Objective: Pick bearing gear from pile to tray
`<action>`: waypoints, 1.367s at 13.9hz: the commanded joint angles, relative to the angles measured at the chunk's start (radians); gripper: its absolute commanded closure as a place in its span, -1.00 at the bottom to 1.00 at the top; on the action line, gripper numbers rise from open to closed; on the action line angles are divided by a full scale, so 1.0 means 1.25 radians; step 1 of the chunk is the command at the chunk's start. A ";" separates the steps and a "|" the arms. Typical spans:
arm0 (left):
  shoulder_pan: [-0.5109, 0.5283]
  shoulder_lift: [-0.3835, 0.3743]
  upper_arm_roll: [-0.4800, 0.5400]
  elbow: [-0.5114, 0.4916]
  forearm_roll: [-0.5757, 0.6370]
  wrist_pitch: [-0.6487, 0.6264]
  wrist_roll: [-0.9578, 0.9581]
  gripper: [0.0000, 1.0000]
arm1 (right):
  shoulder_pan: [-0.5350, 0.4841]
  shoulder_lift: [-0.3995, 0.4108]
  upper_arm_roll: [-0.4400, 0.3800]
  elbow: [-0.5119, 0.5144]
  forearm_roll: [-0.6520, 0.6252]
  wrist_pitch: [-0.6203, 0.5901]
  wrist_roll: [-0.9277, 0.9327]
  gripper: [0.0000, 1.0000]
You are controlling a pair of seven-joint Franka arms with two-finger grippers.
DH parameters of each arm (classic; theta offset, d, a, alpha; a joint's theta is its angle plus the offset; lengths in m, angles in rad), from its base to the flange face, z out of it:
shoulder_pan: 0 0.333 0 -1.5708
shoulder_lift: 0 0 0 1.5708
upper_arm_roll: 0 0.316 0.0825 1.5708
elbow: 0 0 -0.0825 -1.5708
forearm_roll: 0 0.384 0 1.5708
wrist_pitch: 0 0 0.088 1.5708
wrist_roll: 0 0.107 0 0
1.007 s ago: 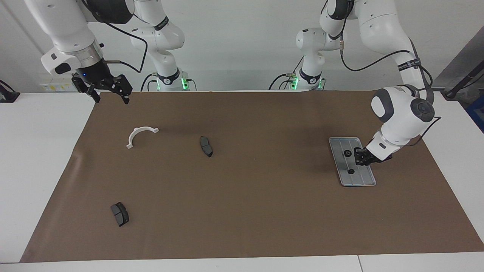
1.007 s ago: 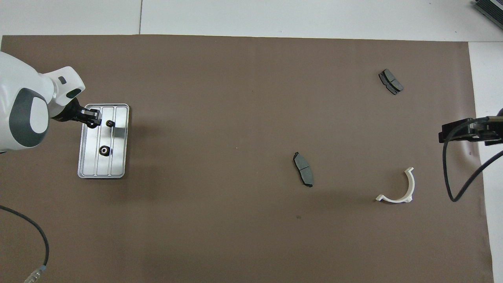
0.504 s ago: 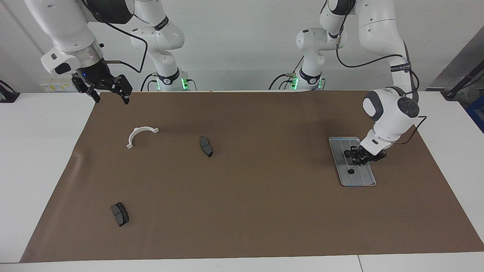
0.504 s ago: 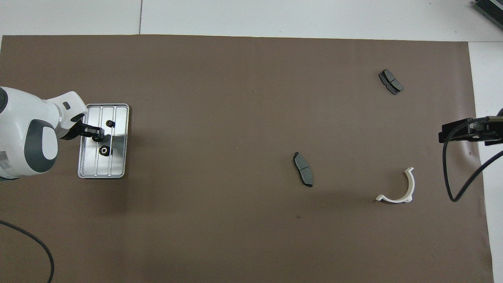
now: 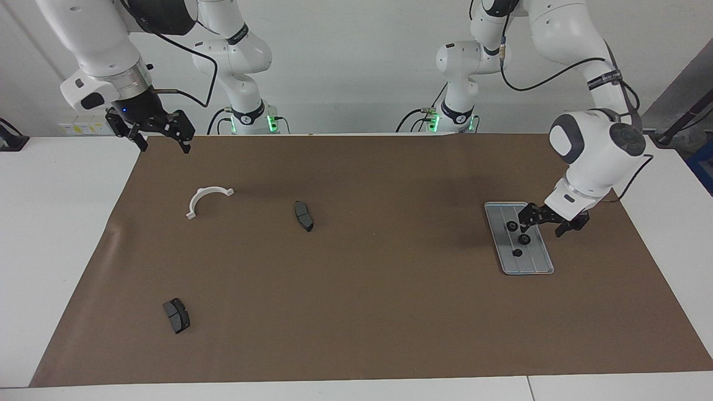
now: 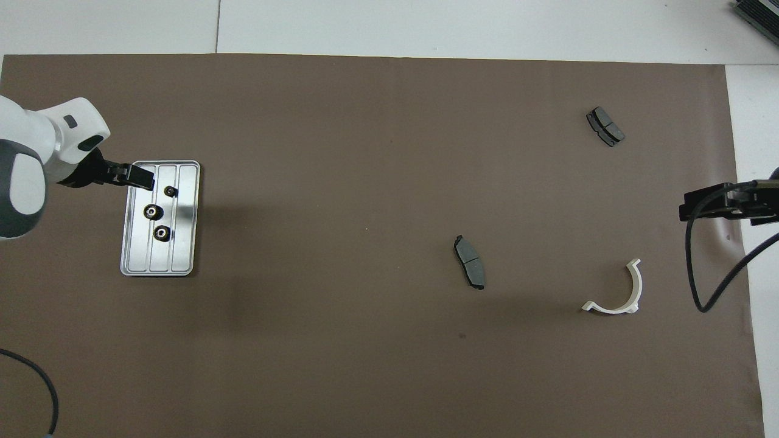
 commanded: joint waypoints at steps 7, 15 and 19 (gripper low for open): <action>-0.010 -0.152 0.010 0.192 0.008 -0.354 -0.040 -1.00 | -0.004 -0.015 0.002 -0.009 0.017 -0.007 -0.014 -1.00; -0.019 -0.203 0.007 0.068 0.057 -0.244 -0.051 -1.00 | -0.004 -0.015 0.002 -0.010 0.017 -0.007 -0.014 -1.00; -0.014 -0.205 0.007 0.066 0.057 -0.240 -0.051 -1.00 | -0.004 -0.015 0.002 -0.009 0.017 -0.007 -0.014 -1.00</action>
